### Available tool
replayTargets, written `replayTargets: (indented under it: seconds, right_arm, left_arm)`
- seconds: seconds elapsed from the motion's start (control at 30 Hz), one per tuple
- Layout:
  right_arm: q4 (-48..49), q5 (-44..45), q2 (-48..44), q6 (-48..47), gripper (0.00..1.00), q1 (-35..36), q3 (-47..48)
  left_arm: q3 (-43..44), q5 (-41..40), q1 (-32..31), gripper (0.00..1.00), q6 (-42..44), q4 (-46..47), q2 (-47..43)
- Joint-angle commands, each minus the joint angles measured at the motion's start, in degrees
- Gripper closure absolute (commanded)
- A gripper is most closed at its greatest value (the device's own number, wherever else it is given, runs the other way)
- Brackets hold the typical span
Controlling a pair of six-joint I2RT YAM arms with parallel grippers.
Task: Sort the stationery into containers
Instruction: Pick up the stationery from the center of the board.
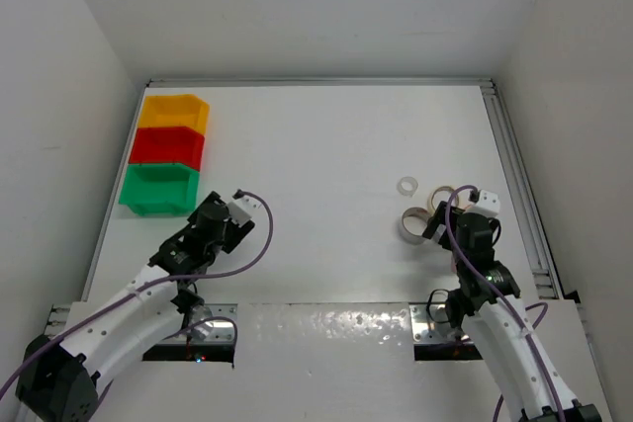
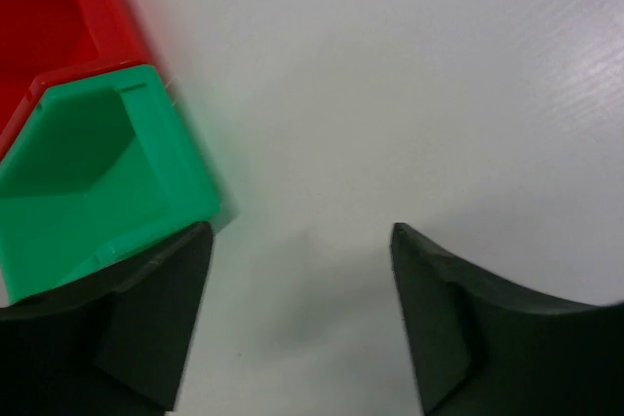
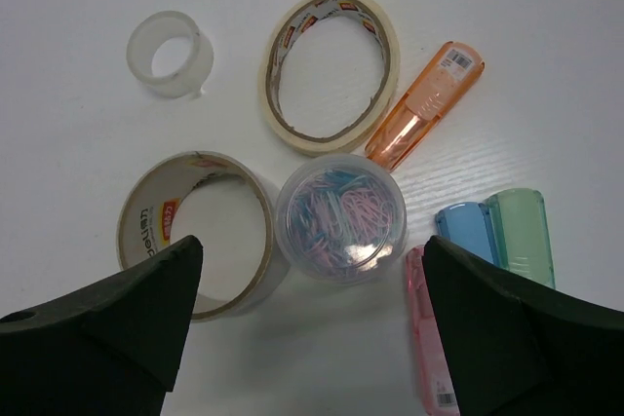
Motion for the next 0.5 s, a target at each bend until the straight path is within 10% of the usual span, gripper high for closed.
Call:
replayTargets:
  seconds: [0.0, 0.17, 0.2, 0.23, 0.3, 0.37, 0.47]
  right_arm:
    - [1.4, 1.46, 0.39, 0.07, 0.07, -0.24, 1.6]
    - [-2.37, 1.81, 4.34, -3.8, 0.18, -0.24, 8.36]
    - [-4.64, 1.81, 7.39, -6.68, 0.32, -0.24, 10.11]
    - [-5.71, 1.11, 9.34, -8.45, 0.71, -0.24, 14.3]
    - [-10.43, -0.38, 16.08, -12.22, 0.96, -0.24, 19.68]
    - [-13.0, -4.05, 21.11, -13.99, 0.83, -0.33, 28.47]
    - [-13.28, -12.81, 30.26, -14.44, 0.25, -0.42, 36.39]
  left_arm:
    - [1.2, -4.31, -0.61, 0.22, -6.42, 7.29, 1.22]
    - [8.66, -8.0, -0.78, 0.05, -8.71, 7.83, 6.84]
    - [10.33, -8.01, -0.52, 0.02, -8.8, 6.78, 9.2]
    - [12.35, -7.66, -0.35, 0.01, -9.07, 4.59, 10.35]
    - [16.92, -1.73, 0.88, 0.01, -9.95, 3.0, 12.64]
    - [21.13, 3.22, 2.11, 0.01, -11.61, 0.8, 13.79]
    - [23.26, 7.89, 2.03, 0.01, -15.46, 0.0, 14.41]
